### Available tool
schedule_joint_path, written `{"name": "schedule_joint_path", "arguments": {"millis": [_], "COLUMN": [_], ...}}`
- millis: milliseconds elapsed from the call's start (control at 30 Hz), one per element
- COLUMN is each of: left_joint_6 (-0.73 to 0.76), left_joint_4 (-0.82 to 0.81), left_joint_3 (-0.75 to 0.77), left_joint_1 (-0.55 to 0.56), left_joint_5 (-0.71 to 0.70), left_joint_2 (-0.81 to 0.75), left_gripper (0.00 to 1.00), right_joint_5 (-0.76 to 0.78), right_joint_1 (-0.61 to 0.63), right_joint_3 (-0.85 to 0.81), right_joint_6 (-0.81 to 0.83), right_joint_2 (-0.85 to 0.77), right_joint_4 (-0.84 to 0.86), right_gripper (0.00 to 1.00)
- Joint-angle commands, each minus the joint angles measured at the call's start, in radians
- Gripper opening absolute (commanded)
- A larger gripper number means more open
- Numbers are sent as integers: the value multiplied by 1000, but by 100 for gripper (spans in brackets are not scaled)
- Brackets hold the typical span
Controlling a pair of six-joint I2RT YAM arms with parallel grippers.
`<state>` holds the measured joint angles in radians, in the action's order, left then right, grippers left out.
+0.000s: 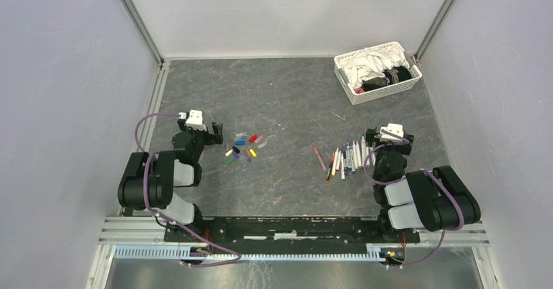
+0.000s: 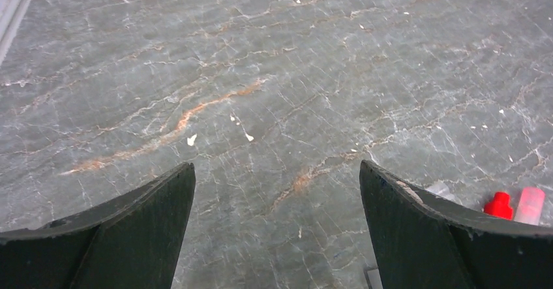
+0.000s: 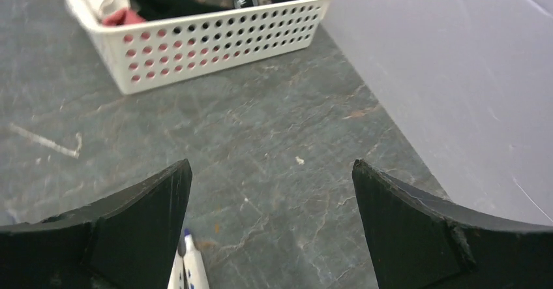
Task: Open the pen caps
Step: Reset both arms
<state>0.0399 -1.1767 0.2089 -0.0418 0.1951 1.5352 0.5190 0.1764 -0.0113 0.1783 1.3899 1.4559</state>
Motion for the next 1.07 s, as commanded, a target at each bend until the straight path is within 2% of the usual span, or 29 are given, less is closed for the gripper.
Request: {"name": "schedule_joint_path", "arguments": {"millis": [0,67,1033], "left_joint_6": [-36,-37,-36], "left_joint_4": [-17,-24,-22], "left_joint_3": [24,21,23], "left_joint_1": [0,0,3], "left_joint_5": [-53,-53,-64], "left_joint_2": [0,-2,0], "left_gripper": [100,100,100], "right_joint_5": [-77,-78,-75], "right_joint_1": [-49,-51,-50], "right_joint_3": [124,111,116], "right_joint_6": [-16,-24,-19], "right_joint_2": [-6,-29,-26], "right_joint_4": [32,-39,-19], "right_gripper": [98,98,98]}}
